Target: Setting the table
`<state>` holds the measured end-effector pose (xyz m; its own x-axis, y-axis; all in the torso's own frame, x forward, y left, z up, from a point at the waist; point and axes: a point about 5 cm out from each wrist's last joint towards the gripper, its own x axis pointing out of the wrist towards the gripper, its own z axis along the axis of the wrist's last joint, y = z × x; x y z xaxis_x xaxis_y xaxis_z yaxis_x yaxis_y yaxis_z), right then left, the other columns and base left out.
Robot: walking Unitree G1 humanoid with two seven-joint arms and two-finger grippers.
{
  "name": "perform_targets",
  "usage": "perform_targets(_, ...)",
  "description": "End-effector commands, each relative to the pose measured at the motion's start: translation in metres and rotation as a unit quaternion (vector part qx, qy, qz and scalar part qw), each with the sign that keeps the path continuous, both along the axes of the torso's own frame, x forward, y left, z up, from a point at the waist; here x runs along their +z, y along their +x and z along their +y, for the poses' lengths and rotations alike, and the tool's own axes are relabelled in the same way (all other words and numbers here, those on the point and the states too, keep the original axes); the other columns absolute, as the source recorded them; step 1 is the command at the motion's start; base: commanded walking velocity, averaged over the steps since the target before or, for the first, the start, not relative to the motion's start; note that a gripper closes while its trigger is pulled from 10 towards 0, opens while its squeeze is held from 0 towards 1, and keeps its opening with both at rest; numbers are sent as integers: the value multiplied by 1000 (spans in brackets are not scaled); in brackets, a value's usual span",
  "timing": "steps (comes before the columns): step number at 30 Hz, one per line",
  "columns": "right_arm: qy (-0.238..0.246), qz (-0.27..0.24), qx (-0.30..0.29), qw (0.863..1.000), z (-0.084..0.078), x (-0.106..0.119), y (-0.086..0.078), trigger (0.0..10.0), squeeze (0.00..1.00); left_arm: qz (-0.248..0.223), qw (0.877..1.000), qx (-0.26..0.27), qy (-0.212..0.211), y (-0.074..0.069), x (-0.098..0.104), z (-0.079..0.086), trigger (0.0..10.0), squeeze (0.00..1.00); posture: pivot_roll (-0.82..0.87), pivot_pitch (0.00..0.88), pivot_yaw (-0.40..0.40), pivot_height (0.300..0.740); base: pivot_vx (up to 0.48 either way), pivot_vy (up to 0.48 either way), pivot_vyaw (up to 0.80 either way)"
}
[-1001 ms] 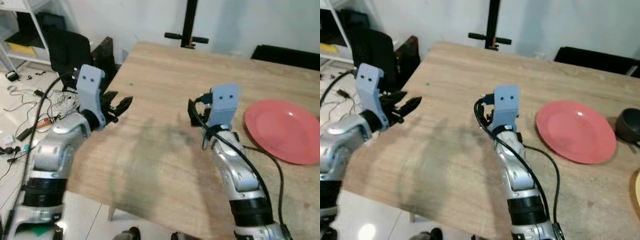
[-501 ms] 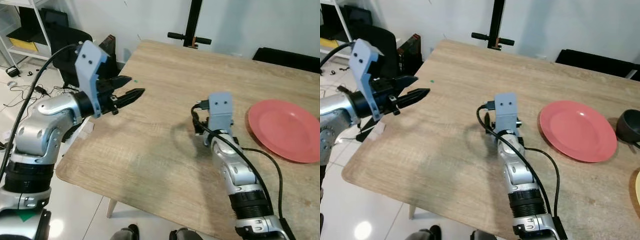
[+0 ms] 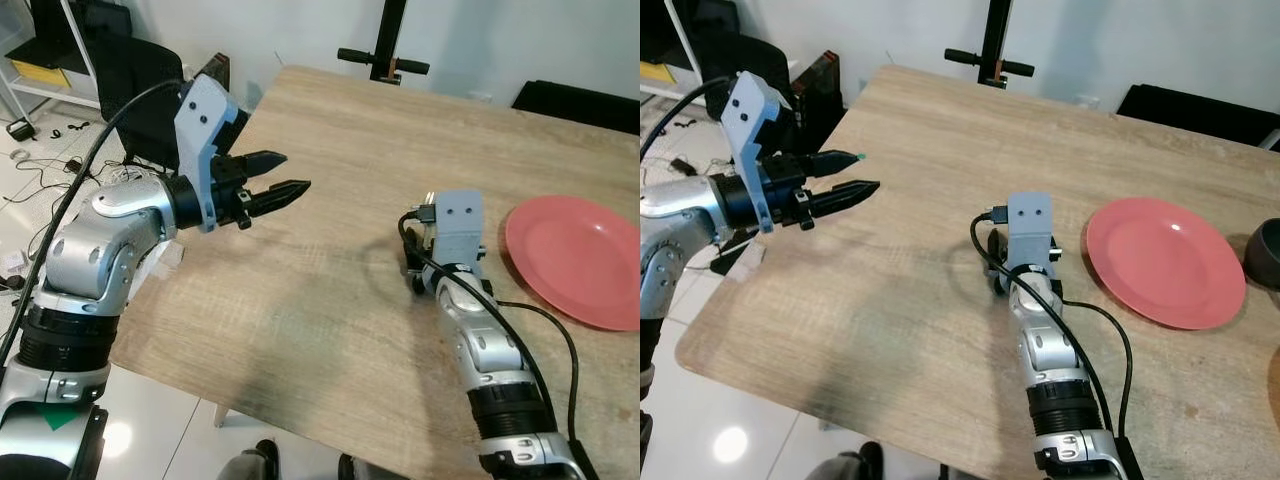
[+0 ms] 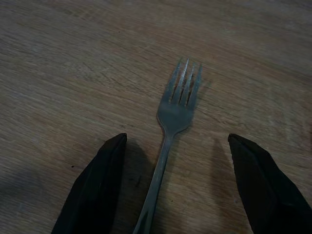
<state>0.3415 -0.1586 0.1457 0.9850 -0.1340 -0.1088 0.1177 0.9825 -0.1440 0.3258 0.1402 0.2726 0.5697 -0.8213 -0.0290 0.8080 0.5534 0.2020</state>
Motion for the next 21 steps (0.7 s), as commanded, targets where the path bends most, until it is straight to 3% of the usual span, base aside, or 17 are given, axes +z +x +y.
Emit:
perform_targets(1, 7, 47, 0, 999, 1, -23, -7, 10000, 0, 5, 1000, -3, 3, -2, -1, 2, 10000, 0, -7, 144, 64, 740, 0, 0, 0)
perform_targets(2, 7, 47, 0, 999, 1, -23, -7, 10000, 0, 5, 1000, -3, 3, -2, -1, 2, 10000, 0, -7, 144, 64, 740, 0, 0, 0)
perform_targets(3, 10, 59, -7, 998, -1, -29, -8, 1843, 0, 8, 1000, 0, 1, -2, -2, 3, 10000, 0, -4, 146, 65, 740, 0, 0, 0)
perform_targets(4, 12, 64, -9, 998, -2, -32, -8, 0, 0, 9, 1000, 1, 0, -2, -2, 3, 10000, 0, -3, 146, 65, 740, 0, 0, 0)
perform_targets(8, 23, 72, -10, 997, -1, -35, -9, 0, 0, 13, 1000, 3, -2, -3, -4, 4, 10000, 0, -3, 147, 65, 740, 0, 0, 0)
perform_targets(11, 71, 89, -13, 993, 1, -40, -12, 0, 0, 17, 1000, 4, -4, -4, -6, 4, 10000, 0, -3, 145, 64, 740, 0, 0, 0)
perform_targets(21, 75, 88, -12, 993, -1, -38, -11, 0, 0, 25, 1000, 13, -10, -5, -12, 3, 10000, 0, -7, 139, 63, 740, 0, 0, 0)
